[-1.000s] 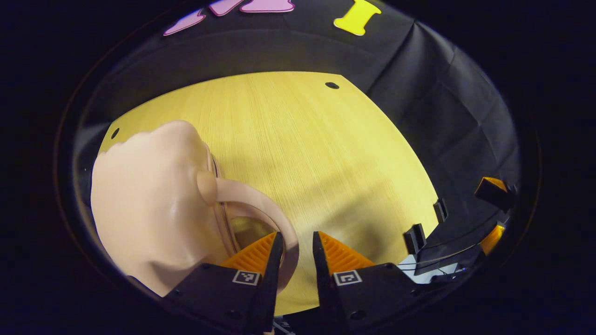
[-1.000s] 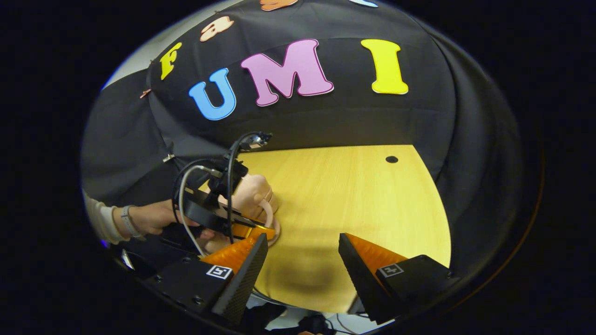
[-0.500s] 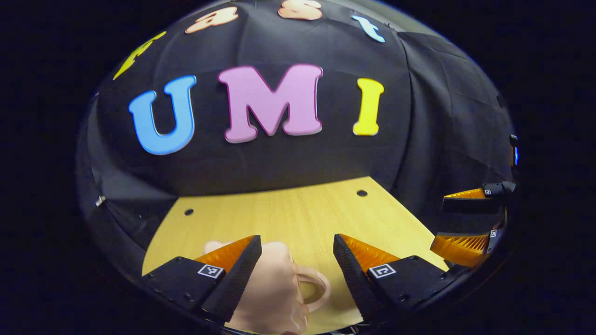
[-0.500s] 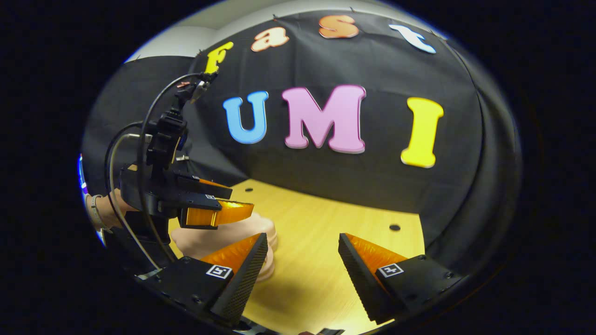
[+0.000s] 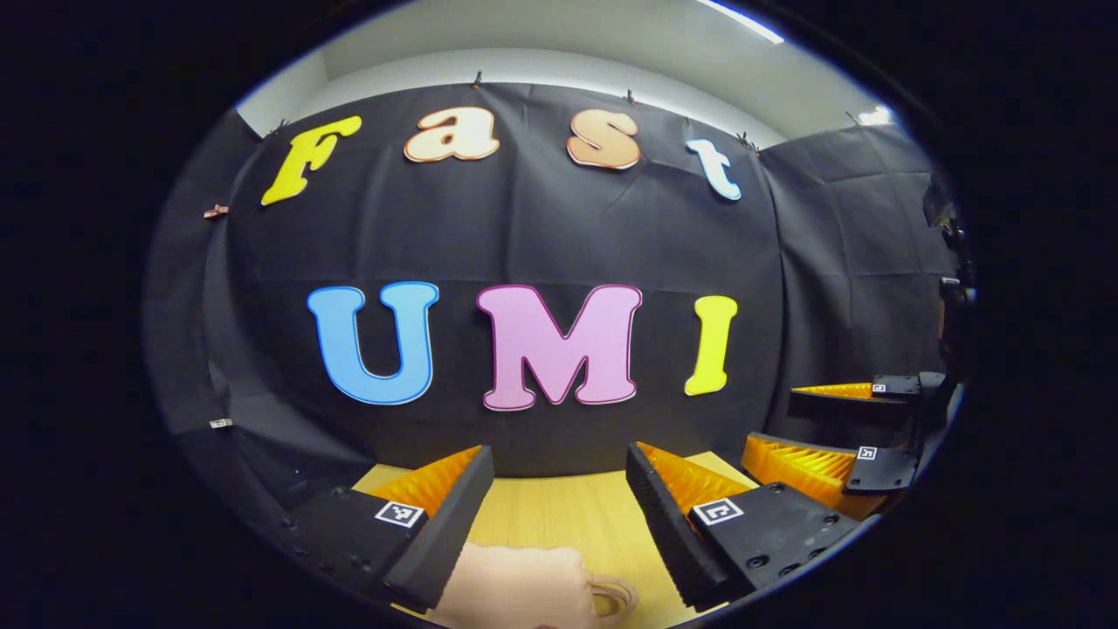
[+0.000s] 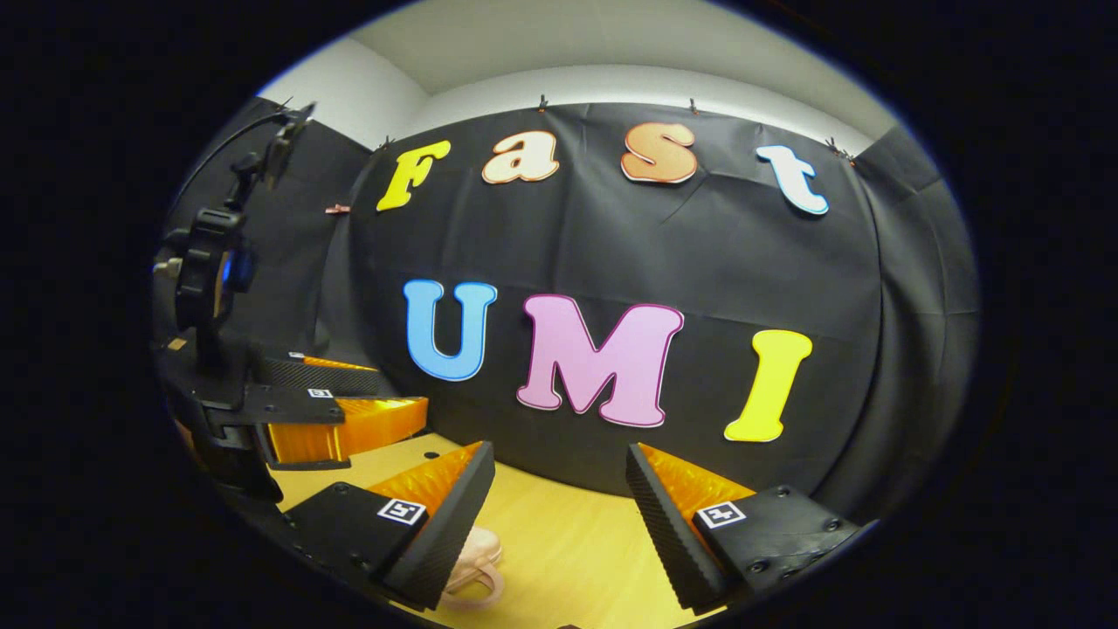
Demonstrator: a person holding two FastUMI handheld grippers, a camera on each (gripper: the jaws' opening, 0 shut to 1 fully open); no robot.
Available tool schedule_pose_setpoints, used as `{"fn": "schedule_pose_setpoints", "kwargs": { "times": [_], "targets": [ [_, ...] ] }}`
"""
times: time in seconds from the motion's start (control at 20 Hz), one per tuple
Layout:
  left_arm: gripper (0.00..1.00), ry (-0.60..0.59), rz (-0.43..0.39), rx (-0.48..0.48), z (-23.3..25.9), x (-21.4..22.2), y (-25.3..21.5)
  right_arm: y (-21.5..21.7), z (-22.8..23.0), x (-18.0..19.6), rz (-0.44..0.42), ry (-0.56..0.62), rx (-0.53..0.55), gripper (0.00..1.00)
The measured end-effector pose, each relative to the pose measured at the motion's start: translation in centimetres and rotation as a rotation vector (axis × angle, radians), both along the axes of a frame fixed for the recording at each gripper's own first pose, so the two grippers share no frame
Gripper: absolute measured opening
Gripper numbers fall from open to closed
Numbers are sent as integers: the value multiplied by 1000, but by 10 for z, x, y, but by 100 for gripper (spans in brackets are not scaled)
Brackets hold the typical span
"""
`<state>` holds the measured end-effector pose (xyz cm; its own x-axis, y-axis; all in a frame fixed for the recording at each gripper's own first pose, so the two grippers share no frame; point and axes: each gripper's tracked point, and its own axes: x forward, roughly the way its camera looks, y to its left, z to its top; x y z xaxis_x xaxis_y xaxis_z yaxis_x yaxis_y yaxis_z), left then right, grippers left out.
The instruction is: First open the suitcase, pack the skin care products into it, and then close the suitcase.
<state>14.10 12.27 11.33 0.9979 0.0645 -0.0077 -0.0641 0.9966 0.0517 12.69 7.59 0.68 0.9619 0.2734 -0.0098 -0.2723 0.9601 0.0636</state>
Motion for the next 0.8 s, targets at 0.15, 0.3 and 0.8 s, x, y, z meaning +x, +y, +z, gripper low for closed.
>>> {"fn": "schedule_pose_setpoints", "kwargs": {
  "times": [0.15, 0.3, 0.8],
  "targets": [
    [97, -11, -23, 0, -5, 0, 2, -2, -12, 3, -42, 8, -15, 96],
    [97, 25, -12, -43, -18, 0, 7, 4, -25, 2, -37, 67, 8, 96],
    [98, 11, 44, -49, -18, -8, 17, -25, -18, 0, -123, 52, 25, 96]
  ]
}}
